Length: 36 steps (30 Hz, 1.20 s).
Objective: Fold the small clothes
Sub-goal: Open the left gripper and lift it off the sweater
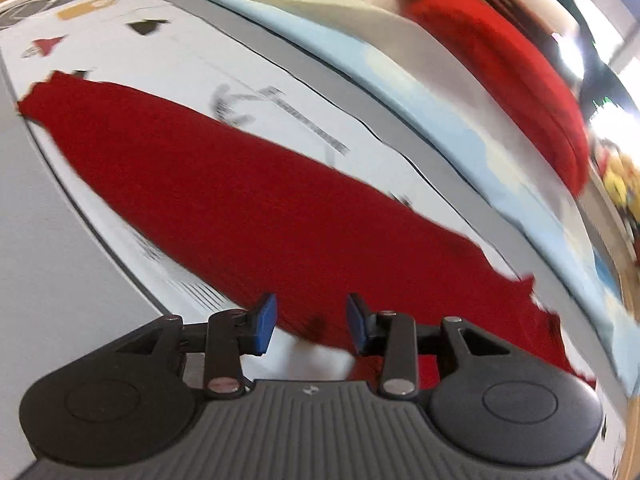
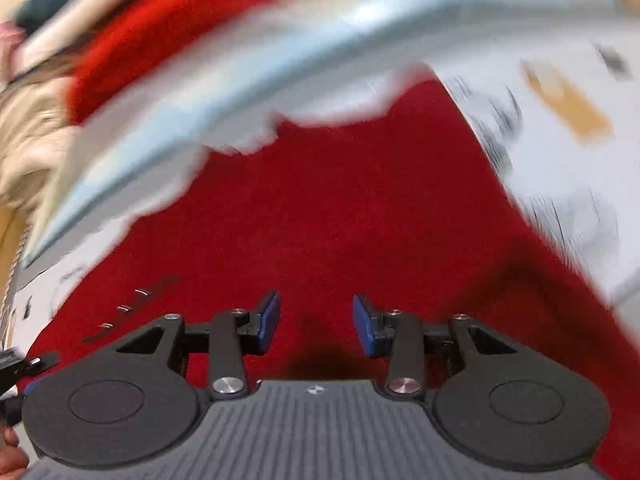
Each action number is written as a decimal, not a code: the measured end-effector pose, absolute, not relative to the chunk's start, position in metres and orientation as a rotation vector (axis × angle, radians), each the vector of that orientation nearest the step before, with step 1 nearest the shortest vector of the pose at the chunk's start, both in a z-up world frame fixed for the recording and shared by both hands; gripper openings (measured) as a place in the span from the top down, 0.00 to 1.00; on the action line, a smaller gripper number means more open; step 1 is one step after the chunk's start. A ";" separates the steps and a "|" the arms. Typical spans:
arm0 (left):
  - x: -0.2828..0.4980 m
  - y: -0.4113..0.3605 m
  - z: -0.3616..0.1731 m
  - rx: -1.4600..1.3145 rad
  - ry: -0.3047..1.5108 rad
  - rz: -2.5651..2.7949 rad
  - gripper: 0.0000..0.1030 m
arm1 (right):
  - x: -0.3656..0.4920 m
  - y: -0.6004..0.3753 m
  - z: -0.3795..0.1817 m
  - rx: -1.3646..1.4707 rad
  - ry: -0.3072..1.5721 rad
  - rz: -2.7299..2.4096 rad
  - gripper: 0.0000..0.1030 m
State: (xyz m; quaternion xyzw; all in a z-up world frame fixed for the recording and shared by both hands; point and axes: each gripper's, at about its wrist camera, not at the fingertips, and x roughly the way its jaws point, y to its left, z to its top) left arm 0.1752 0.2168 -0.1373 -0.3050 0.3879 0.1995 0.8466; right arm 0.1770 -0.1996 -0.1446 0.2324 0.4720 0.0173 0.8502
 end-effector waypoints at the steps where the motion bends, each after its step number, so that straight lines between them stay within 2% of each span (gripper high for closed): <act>1: 0.175 0.226 -0.136 -0.643 0.811 0.442 0.58 | 0.178 -0.202 -0.143 0.507 0.984 0.034 0.63; 4: 0.170 0.259 -0.135 -0.654 0.788 0.510 0.58 | 0.178 -0.196 -0.128 0.475 0.941 0.037 0.60; 10: 0.154 0.316 -0.142 -0.691 0.784 0.640 0.58 | 0.176 -0.175 -0.119 0.436 0.924 0.080 0.60; 26: 0.129 0.387 -0.166 -0.976 0.760 0.668 0.58 | 0.176 -0.132 -0.103 0.254 0.894 0.185 0.60; 28: 0.130 0.388 -0.168 -0.965 0.760 0.667 0.60 | 0.177 -0.132 -0.102 0.254 0.897 0.180 0.60; 30: 0.132 0.387 -0.168 -0.927 0.769 0.679 0.81 | 0.177 -0.133 -0.101 0.254 0.895 0.178 0.60; 31: 0.133 0.385 -0.167 -0.904 0.771 0.684 0.83 | 0.178 -0.133 -0.100 0.253 0.893 0.177 0.60; 32: 0.133 0.382 -0.163 -0.878 0.758 0.693 0.89 | 0.177 -0.133 -0.099 0.252 0.891 0.176 0.60; 36: 0.154 0.334 -0.114 -0.513 0.646 0.640 0.92 | 0.177 -0.136 -0.097 0.252 0.887 0.166 0.60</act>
